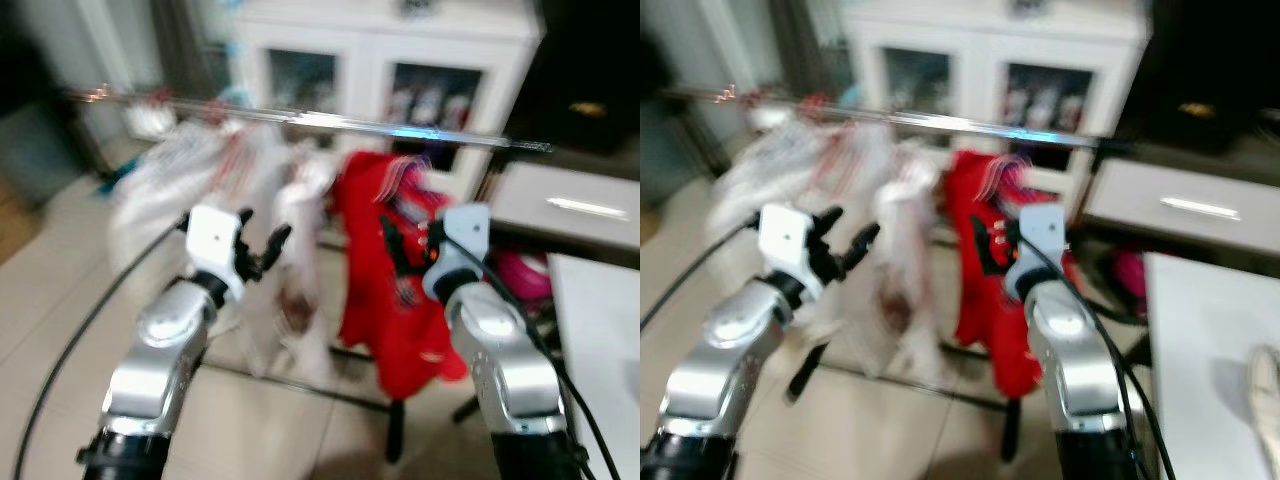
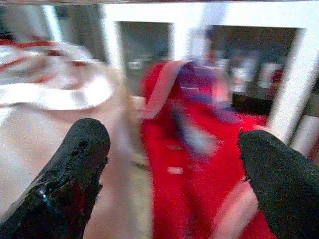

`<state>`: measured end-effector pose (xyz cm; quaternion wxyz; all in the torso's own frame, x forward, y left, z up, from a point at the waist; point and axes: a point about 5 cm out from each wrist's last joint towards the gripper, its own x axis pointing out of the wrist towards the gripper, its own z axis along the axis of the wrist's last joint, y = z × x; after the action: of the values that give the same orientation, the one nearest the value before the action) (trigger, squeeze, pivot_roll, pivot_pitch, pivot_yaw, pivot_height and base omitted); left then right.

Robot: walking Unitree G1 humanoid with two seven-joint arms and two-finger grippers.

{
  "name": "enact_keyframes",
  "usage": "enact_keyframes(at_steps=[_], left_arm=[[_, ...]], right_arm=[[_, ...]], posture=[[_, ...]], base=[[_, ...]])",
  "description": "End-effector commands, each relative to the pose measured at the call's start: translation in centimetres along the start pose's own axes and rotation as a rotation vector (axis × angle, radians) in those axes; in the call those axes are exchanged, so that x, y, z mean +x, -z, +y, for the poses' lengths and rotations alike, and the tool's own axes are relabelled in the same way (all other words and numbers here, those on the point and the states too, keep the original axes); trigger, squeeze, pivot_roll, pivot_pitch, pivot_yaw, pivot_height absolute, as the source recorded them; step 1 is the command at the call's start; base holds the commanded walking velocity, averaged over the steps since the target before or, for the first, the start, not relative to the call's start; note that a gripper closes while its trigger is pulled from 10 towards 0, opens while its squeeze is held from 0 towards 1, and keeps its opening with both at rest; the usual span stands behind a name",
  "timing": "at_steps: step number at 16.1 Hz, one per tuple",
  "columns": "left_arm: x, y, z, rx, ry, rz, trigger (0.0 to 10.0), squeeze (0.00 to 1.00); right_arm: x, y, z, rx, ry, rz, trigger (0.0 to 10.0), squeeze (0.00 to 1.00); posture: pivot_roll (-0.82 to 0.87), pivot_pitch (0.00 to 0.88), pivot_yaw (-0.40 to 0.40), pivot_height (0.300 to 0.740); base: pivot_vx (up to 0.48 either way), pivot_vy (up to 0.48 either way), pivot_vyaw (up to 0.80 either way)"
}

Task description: Hang hanger

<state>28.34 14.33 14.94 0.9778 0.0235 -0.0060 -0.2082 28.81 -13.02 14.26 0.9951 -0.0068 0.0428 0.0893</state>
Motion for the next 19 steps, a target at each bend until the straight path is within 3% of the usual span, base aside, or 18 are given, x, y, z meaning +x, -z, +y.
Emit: enact_keyframes(at_steps=[1,7,9,10,16,17,18,19], left_arm=[[0.3,-0.2,-0.6,-0.004,0.036,-0.010,10.0,0.00],[0.1,-0.1,-0.7,-0.007,0.053,-0.002,10.0,0.00],[-0.1,0.1,-0.9,0.018,0.088,0.014,10.0,0.00],[-0.3,0.0,-1.1,0.042,0.132,0.010,10.0,0.00],[-2.1,-0.8,-0.7,0.068,0.415,0.061,10.0,0.00],[-2.4,-0.9,-0.6,0.068,0.431,0.057,10.0,0.00],[-2.5,-1.0,-0.6,0.062,0.443,0.045,10.0,0.00],[-2.6,-0.9,-0.8,0.050,0.458,0.053,10.0,0.00]], right_arm=[[0.0,-0.3,-0.5,-0.024,0.013,-0.013,10.0,0.00],[-0.1,-1.3,-0.5,-0.005,-0.028,-0.071,10.0,0.00],[-0.1,-1.5,-1.1,-0.006,0.005,-0.073,10.0,0.99],[0.0,-1.7,-1.2,-0.009,-0.003,-0.074,10.0,1.00],[1.7,-2.3,-2.1,-0.067,-0.084,-0.028,10.0,1.00],[2.4,-2.4,-2.4,-0.051,-0.090,-0.007,10.0,0.13],[3.4,-2.4,-2.9,-0.029,-0.086,0.035,10.0,0.00],[3.8,-2.3,-3.0,-0.016,-0.095,0.062,10.0,0.00]], posture=[[-0.07,0.000,0.024,0.740],[-0.07,0.000,0.025,0.740],[-0.07,0.000,0.022,0.740],[-0.06,0.000,0.020,0.740],[-0.07,0.000,0.020,0.740],[-0.07,0.000,0.021,0.740],[-0.07,0.000,0.022,0.740],[-0.06,0.000,0.021,0.740]], base=[[0.364,0.000,0.00],[0.171,0.000,0.00],[0.000,0.000,0.00],[0.000,0.000,0.00],[0.000,0.000,0.00],[0.000,0.000,0.00],[0.000,0.000,0.00],[0.000,0.000,0.00]])
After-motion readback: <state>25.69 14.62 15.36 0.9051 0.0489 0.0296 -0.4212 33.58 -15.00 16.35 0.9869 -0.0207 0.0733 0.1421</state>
